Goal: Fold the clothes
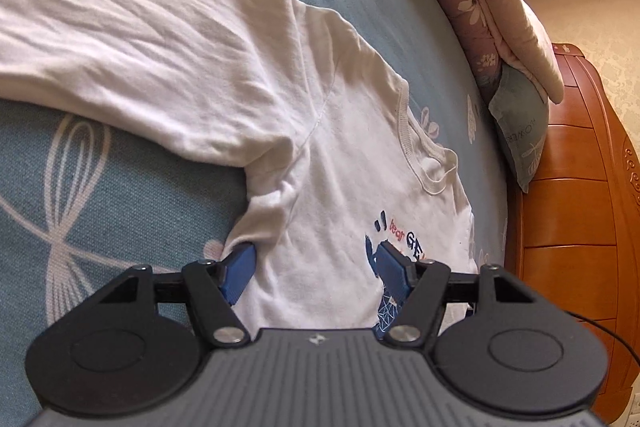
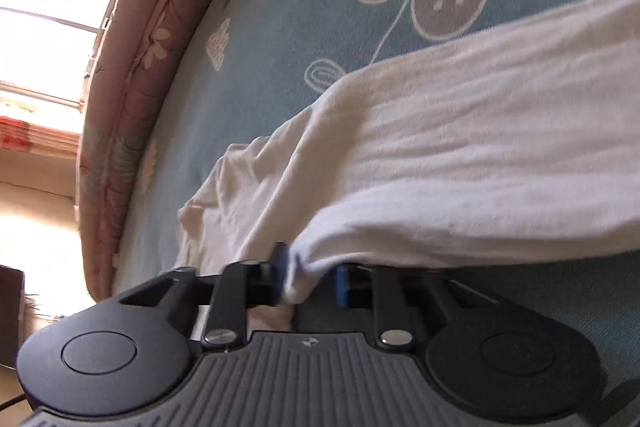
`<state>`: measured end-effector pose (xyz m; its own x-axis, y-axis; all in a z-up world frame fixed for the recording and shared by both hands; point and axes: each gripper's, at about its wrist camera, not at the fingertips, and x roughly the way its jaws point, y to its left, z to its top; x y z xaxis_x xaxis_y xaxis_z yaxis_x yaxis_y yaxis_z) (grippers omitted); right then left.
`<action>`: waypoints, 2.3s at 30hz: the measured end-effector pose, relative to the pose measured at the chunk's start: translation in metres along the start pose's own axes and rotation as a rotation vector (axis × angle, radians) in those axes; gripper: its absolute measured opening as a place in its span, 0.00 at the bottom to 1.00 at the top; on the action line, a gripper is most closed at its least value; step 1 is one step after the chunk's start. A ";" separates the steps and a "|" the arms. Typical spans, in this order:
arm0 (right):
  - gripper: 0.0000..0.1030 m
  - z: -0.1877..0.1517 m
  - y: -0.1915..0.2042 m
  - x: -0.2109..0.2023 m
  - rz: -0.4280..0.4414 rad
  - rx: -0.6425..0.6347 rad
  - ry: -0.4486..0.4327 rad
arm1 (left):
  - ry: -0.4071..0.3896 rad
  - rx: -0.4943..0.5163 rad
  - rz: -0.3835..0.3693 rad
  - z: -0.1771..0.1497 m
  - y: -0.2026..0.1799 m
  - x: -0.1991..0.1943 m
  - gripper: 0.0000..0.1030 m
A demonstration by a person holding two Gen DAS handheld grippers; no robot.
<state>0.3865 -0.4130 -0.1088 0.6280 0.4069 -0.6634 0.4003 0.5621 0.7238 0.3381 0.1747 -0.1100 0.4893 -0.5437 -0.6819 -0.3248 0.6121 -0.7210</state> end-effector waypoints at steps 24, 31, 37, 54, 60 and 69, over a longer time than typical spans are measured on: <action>0.35 -0.081 0.045 -0.021 -0.298 -0.512 0.036 | 0.015 0.236 0.116 -0.011 -0.040 -0.011 0.64; 0.37 -0.133 0.088 0.007 -0.557 -1.012 0.016 | 0.035 0.644 0.172 -0.036 -0.091 0.015 0.64; 0.54 -0.118 0.084 -0.001 -0.658 -1.122 0.038 | 0.138 0.856 0.349 -0.052 -0.073 0.017 0.64; 0.87 -0.142 0.076 -0.003 -0.248 -1.318 0.279 | 0.268 1.217 0.311 -0.071 -0.072 0.013 0.71; 0.87 -0.157 0.087 -0.033 -0.208 -1.343 0.292 | 0.281 1.272 0.222 -0.112 -0.108 0.011 0.69; 0.96 -0.251 0.059 -0.041 0.039 -1.636 0.377 | 0.349 1.502 0.135 -0.200 -0.082 0.018 0.72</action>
<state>0.2172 -0.2161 -0.0867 0.3388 0.4392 -0.8321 -0.8302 0.5556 -0.0448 0.2120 -0.0002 -0.0876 0.2479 -0.4103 -0.8776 0.8393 0.5434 -0.0170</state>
